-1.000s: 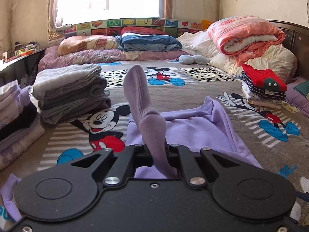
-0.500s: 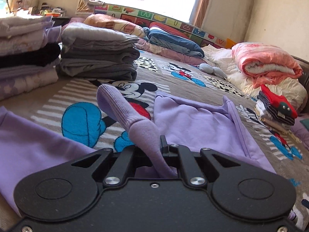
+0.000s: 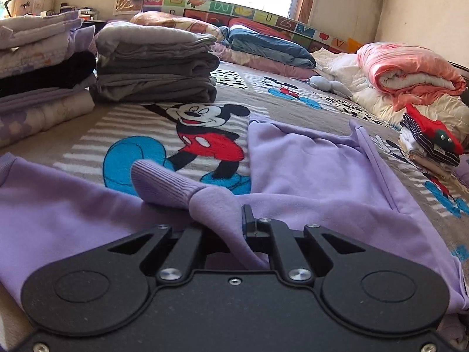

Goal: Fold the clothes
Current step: 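Lower the held cuff across the sweatshirt body with the left gripper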

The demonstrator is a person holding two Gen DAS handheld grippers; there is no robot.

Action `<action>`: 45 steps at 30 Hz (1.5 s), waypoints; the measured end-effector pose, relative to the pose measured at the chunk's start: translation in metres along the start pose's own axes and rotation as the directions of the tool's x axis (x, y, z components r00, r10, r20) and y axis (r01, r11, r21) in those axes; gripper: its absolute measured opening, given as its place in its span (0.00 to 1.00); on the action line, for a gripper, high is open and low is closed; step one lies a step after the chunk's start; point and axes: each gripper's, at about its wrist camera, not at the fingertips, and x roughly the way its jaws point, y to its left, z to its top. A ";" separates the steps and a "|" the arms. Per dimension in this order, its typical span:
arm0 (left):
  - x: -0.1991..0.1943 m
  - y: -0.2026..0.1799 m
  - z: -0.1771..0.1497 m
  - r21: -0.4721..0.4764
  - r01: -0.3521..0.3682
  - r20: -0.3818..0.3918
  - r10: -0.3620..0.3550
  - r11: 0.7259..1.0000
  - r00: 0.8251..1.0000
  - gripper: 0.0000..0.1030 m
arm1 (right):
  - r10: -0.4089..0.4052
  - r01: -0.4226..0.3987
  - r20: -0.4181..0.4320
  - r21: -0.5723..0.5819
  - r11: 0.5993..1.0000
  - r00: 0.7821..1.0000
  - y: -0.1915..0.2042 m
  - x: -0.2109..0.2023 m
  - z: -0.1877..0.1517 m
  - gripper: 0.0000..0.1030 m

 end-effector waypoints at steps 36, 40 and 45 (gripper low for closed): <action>-0.007 -0.155 0.037 0.401 0.054 0.074 -0.091 0.915 0.993 0.34 | 0.458 -0.511 0.229 0.434 0.742 0.859 -0.019 0.033 0.015 0.96; 0.054 -0.214 0.048 0.488 0.132 -0.009 -0.146 0.863 0.989 0.23 | 0.468 -0.530 0.249 0.443 0.723 0.848 -0.018 0.035 0.015 1.00; 0.132 -0.255 0.069 0.514 0.166 -0.098 -0.134 0.841 0.986 0.18 | 0.482 -0.554 0.275 0.469 0.688 0.832 -0.022 0.036 0.014 1.00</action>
